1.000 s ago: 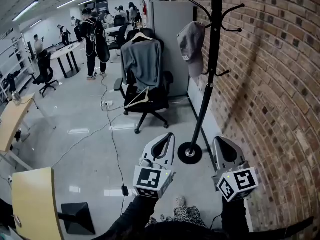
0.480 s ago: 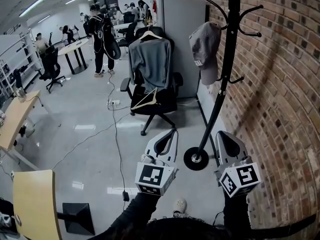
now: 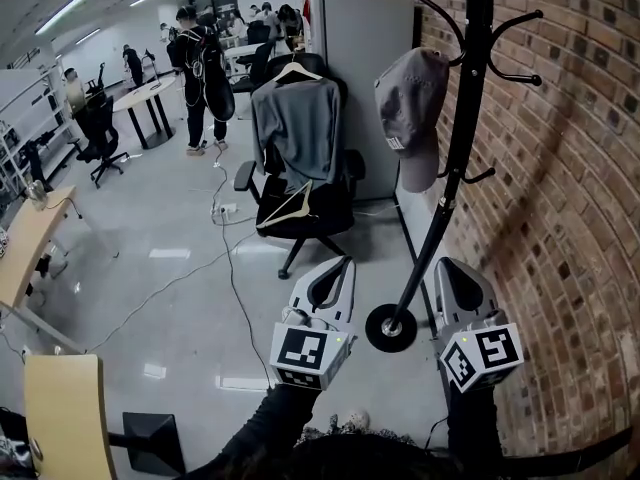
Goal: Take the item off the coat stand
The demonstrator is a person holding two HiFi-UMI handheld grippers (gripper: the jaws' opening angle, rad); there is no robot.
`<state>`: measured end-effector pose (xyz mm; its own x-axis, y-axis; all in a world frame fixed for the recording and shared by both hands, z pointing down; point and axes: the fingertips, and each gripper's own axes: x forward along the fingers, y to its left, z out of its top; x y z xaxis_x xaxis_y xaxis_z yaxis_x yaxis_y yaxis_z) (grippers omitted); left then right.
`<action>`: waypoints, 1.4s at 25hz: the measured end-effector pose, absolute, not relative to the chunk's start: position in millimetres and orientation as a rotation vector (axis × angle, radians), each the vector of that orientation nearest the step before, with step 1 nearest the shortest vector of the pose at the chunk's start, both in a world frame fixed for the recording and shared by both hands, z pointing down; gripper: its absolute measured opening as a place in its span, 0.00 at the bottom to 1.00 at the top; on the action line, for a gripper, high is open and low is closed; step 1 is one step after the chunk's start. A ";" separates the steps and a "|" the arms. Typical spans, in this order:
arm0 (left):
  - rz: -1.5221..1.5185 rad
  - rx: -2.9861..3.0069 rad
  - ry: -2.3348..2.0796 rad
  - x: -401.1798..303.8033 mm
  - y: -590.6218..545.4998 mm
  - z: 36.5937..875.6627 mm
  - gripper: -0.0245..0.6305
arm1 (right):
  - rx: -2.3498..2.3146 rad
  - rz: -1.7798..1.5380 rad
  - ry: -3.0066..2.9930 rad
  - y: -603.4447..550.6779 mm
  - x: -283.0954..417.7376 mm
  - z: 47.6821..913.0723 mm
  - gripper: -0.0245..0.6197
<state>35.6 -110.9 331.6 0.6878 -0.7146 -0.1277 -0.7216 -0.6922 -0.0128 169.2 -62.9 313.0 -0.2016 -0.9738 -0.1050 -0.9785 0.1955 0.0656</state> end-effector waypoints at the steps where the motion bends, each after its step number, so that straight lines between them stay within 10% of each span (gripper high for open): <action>1: 0.172 -2.823 1.211 37.6 -117.1 333.0 0.05 | -1.956 0.181 2.400 -68.2 171.8 313.5 0.05; 35: 0.123 -2.847 1.159 89.5 -255.2 345.5 0.05 | -1.938 0.157 2.355 -197.8 216.1 319.4 0.06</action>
